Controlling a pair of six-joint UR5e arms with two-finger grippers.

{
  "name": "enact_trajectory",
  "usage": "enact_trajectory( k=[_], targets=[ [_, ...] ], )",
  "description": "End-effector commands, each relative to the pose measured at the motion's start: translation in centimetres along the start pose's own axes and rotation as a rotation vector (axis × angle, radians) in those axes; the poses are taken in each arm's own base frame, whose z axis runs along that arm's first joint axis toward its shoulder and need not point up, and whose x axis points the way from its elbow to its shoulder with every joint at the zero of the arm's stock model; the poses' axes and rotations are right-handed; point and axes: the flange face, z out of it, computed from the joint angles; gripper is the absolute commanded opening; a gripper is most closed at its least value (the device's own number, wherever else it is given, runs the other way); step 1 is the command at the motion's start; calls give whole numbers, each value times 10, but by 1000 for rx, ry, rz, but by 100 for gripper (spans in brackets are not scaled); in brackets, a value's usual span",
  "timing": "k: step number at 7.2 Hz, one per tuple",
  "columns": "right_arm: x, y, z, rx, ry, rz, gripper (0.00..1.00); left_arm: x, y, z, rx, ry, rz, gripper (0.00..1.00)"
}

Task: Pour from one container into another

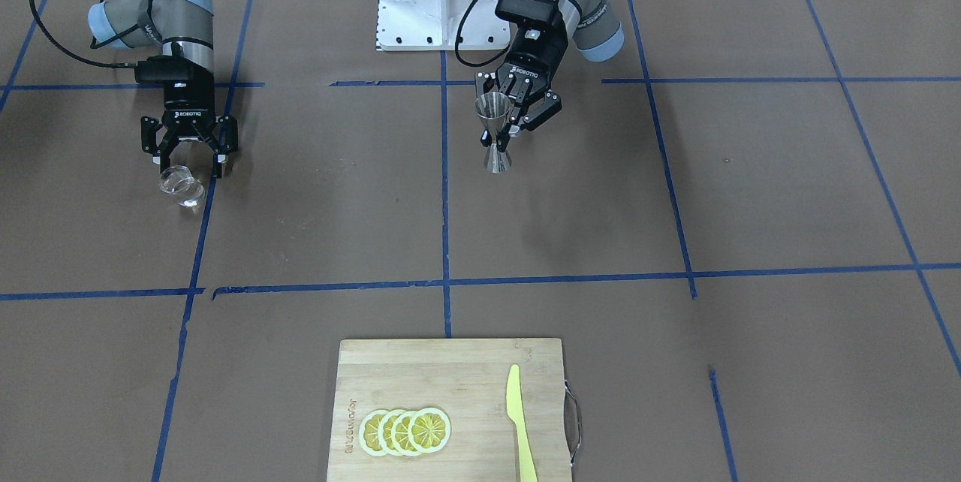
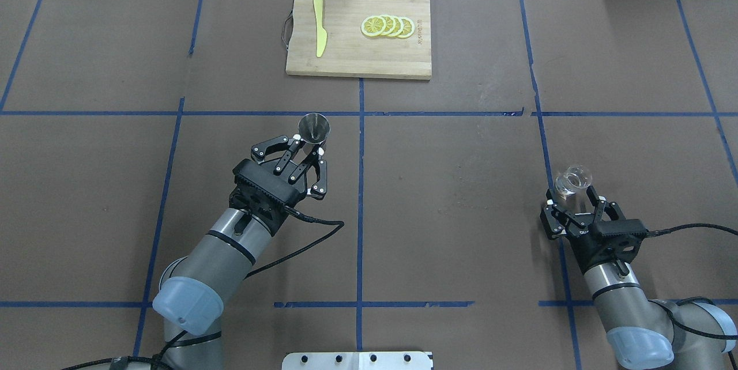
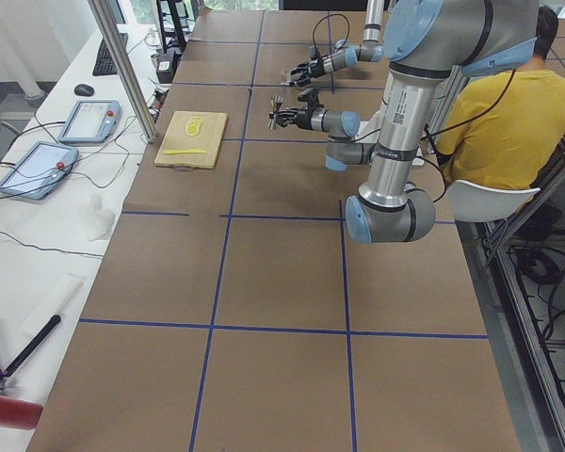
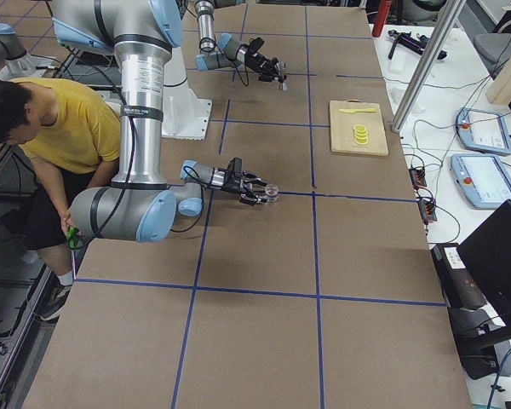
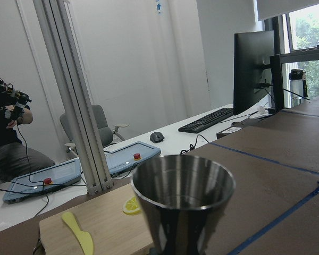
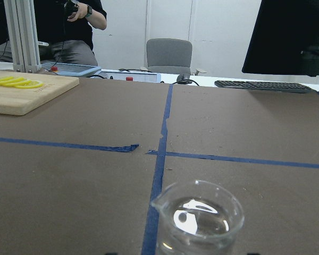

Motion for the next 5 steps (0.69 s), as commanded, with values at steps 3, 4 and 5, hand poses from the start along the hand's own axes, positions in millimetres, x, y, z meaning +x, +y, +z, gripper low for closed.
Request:
enact_trajectory(
  k=[3, 4, 5],
  targets=[
    [4, -5, 10, -13, 12, -7, 85, 0, -1, 0, 1, 0, -1, 0],
    [4, -5, 10, -14, 13, -9, 85, 1, 0, -1, 0, 2, -2, 0],
    [7, -3, 12, -13, 19, -17, 85, 1, 0, -1, -1, 1, -1, 0]
  ],
)
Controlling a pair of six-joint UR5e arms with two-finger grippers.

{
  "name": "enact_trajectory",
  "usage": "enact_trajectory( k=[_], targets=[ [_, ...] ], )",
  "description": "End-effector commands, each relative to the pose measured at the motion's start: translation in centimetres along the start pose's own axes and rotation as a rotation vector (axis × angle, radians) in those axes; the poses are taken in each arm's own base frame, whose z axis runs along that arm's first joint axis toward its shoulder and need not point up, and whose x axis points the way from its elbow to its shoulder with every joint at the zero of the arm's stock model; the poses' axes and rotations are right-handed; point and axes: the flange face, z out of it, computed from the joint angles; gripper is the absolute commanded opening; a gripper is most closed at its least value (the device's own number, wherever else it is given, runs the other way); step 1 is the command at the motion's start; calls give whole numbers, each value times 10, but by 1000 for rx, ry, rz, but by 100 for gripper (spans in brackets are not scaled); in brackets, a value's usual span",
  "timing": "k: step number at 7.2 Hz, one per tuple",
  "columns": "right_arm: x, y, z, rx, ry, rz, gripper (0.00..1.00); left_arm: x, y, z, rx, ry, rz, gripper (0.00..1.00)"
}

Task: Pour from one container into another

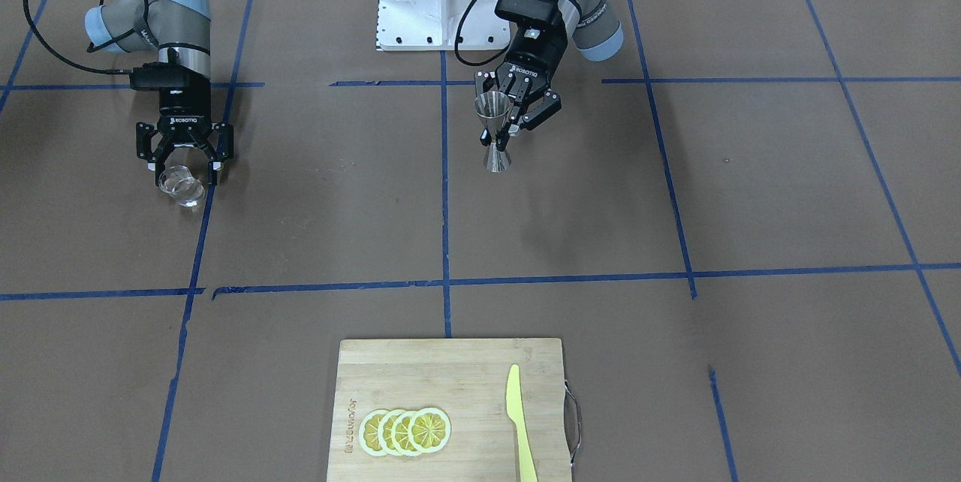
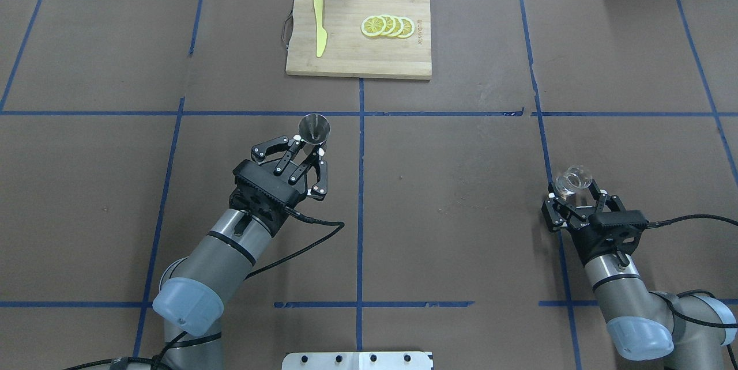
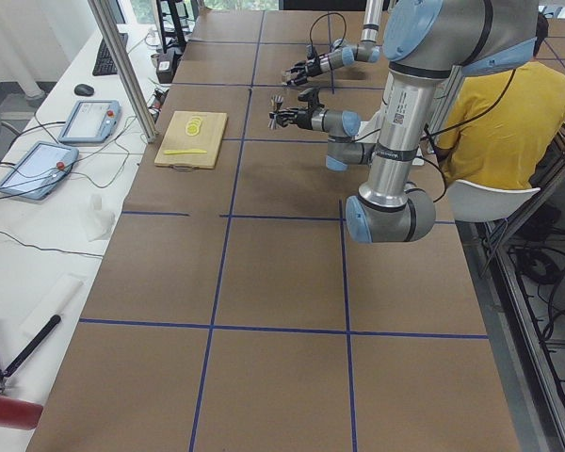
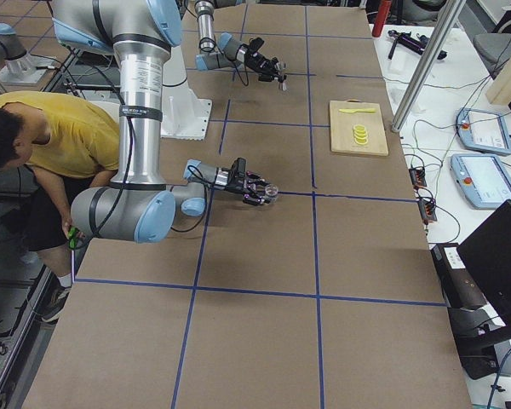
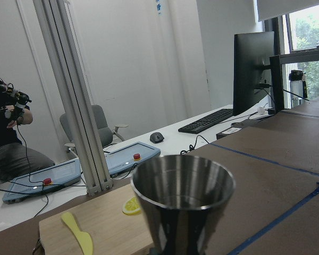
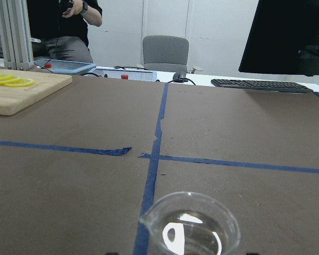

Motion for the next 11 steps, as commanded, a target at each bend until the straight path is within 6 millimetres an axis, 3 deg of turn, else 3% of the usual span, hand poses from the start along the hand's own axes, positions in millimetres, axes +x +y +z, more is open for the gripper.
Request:
enact_trajectory(
  k=[1, 5, 6, 9, 10, 11],
  targets=[
    [4, 3, 3, 0, 8, -12, 85, 0, 1, 0, -1, 0, 1, 0],
    [-4, 0, 10, -15, 6, -1, 82, -1, -2, -1, 3, 0, -3, 0],
    [-4, -1, 11, -17, 5, 1, 72, -1, -2, -1, 3, 0, -1, 0],
    [-5, -4, 11, -19, 3, 7, 20, -1, -3, -1, 5, 0, -5, 0],
    [-8, -5, 10, -32, -4, -1, 9, 0, -4, -1, 6, 1, -6, 0],
    [-16, -16, 7, -31, -18, -6, 8, -1, -3, -1, 5, 0, -5, 0]
  ],
)
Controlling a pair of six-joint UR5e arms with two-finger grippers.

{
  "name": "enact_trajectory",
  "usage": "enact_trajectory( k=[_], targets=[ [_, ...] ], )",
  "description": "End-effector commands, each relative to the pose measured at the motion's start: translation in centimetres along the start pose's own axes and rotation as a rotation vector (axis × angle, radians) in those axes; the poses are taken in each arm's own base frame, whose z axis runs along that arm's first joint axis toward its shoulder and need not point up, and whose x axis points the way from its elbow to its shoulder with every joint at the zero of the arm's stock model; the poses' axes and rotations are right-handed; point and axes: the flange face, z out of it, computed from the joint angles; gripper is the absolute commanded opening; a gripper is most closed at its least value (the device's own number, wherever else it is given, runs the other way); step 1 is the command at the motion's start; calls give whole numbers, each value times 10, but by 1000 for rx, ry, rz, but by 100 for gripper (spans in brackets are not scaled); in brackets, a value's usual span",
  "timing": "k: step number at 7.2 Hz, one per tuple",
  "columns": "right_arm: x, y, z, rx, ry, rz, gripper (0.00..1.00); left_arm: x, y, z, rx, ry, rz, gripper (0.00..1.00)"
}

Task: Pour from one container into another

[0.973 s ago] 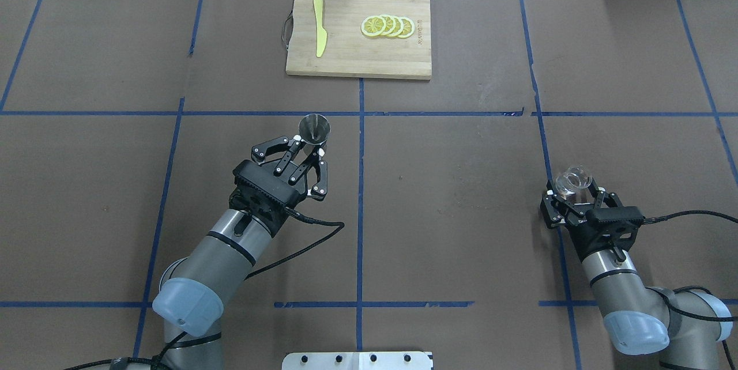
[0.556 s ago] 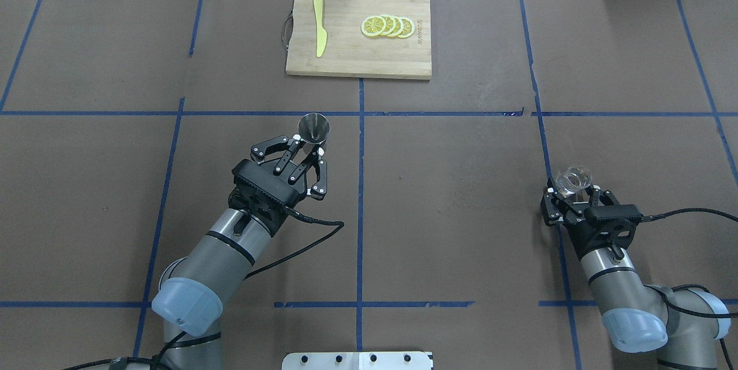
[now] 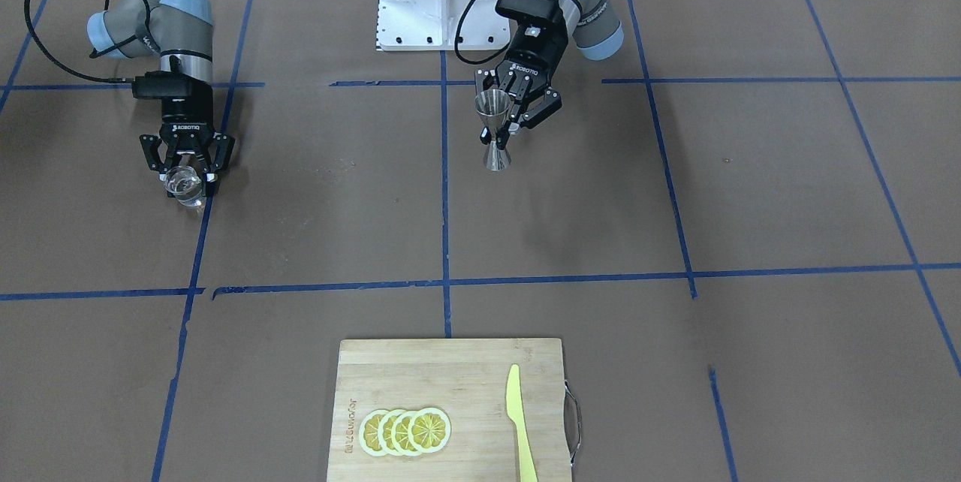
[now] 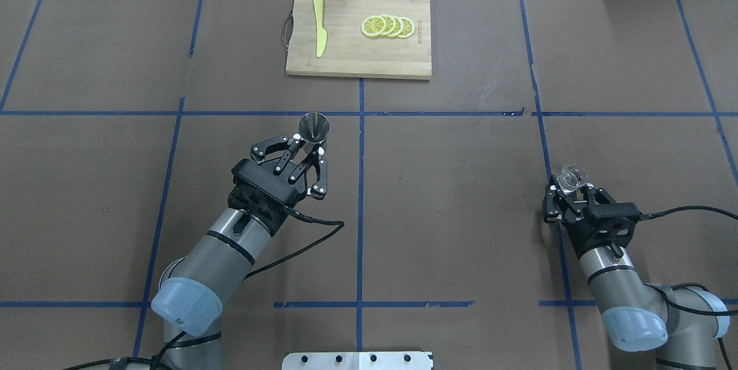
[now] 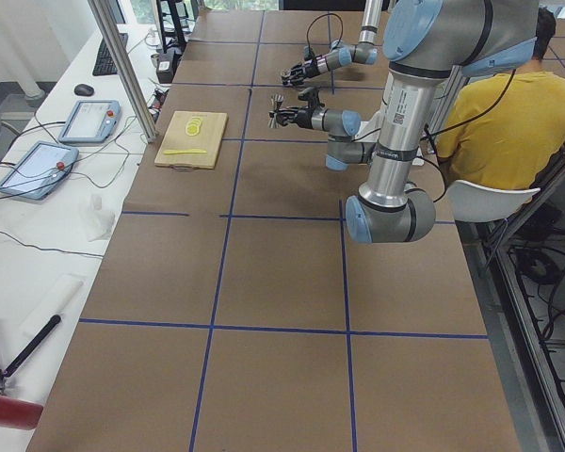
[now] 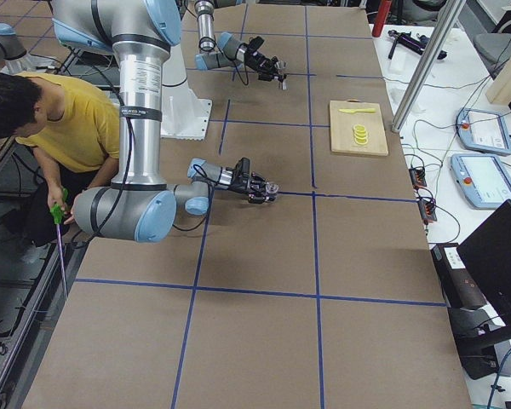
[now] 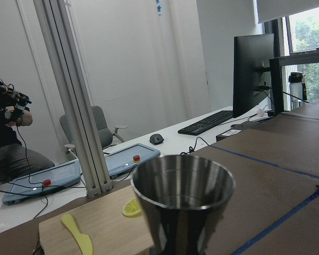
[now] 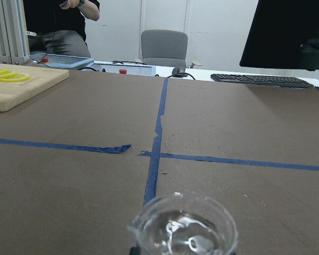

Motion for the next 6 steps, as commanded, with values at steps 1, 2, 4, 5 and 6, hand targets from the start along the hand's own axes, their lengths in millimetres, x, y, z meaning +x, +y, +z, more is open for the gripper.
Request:
enact_trajectory(
  k=[1, 2, 4, 5, 6],
  targets=[
    [-24, -31, -12, -7, -46, 17, 7, 0, 0, 0, 0, 0, 2, 0],
    [-37, -55, -20, -3, -74, 18, 7, 1, 1, -1, -1, 1, 1, 0],
    [-71, -106, -37, 35, -129, 31, 8, 1, 6, -1, -10, 1, 13, 0],
    [-85, -125, -46, 48, -154, 34, 7, -1, 8, -1, -12, 2, 25, 0],
    [-102, -141, -52, 66, -176, 3, 8, -1, 10, -1, -15, 7, 28, 0]
  ],
)
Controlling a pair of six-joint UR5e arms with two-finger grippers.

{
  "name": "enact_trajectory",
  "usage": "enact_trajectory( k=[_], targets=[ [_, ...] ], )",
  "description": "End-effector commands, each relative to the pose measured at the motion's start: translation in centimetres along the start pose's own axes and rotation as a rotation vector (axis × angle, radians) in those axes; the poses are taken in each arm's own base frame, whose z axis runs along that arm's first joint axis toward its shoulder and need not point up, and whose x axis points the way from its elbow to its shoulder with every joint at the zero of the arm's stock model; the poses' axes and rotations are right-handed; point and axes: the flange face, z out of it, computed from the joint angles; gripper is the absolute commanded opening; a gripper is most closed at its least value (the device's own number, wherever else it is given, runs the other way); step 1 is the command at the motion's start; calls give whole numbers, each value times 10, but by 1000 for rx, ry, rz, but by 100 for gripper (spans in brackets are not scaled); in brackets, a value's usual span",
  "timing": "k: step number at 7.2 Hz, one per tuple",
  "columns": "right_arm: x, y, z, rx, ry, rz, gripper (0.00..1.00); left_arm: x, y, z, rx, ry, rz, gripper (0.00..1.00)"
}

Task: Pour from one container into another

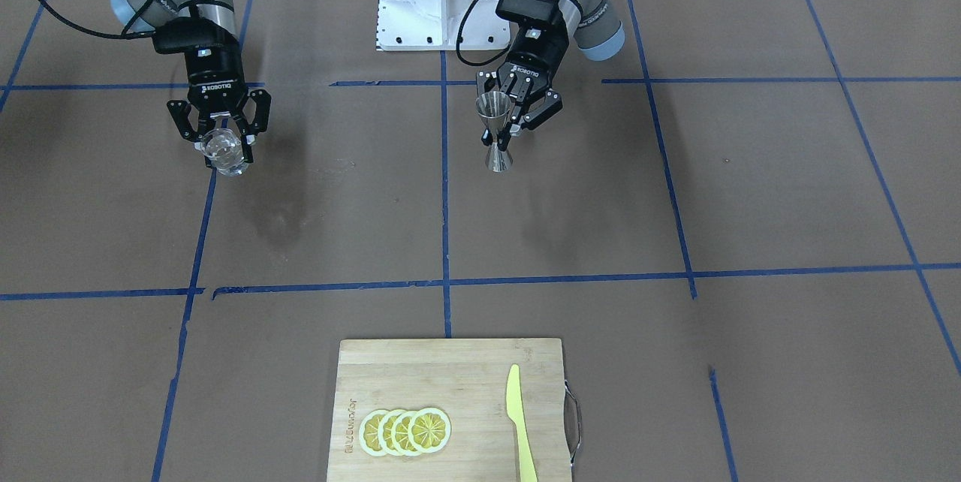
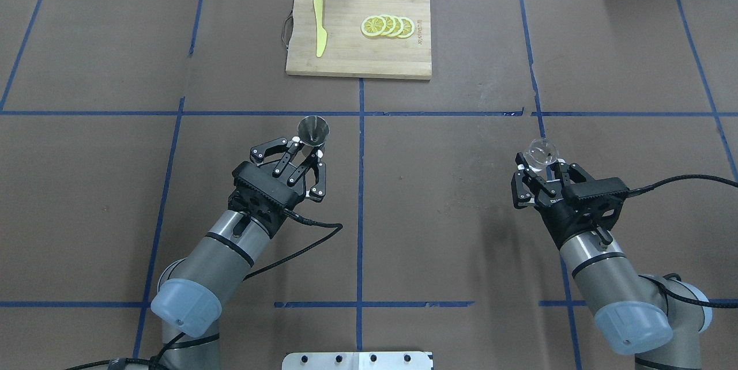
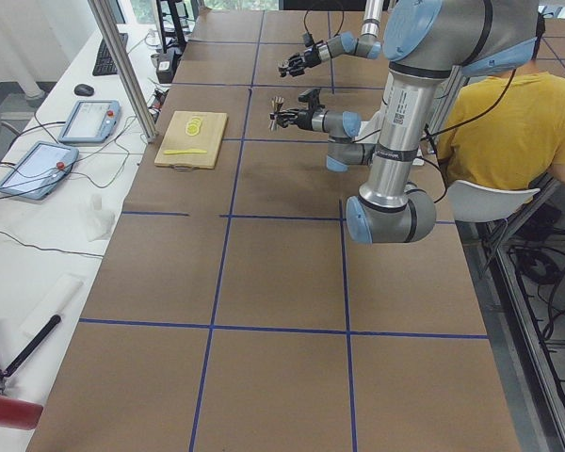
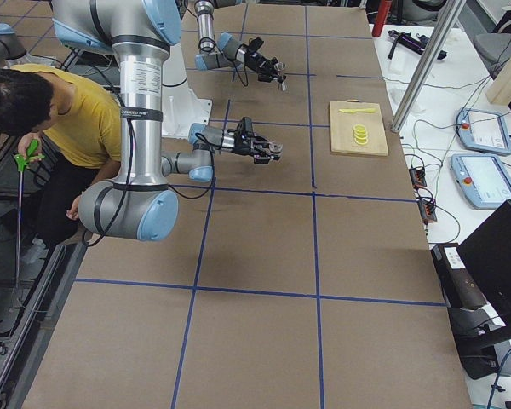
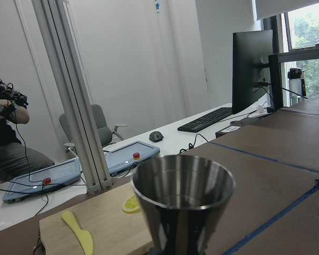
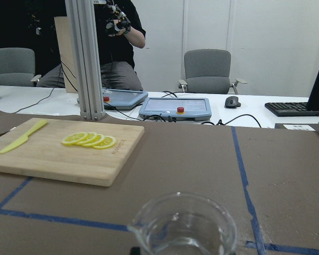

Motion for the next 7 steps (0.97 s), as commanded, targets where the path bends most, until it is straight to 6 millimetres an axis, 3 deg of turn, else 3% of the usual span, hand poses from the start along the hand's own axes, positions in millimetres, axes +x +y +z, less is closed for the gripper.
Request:
enact_trajectory(
  k=[1, 3, 7],
  targets=[
    [-44, -37, -7, 36, -53, -20, 7, 3, 2, 1, -18, 66, 4, 0],
    [-87, -50, -1, 34, -51, -59, 7, 11, 1, 4, -42, 157, 4, 0],
    [-123, -53, -13, 30, -72, -52, 4, 30, 16, 13, -82, 249, -54, 0]
  ],
)
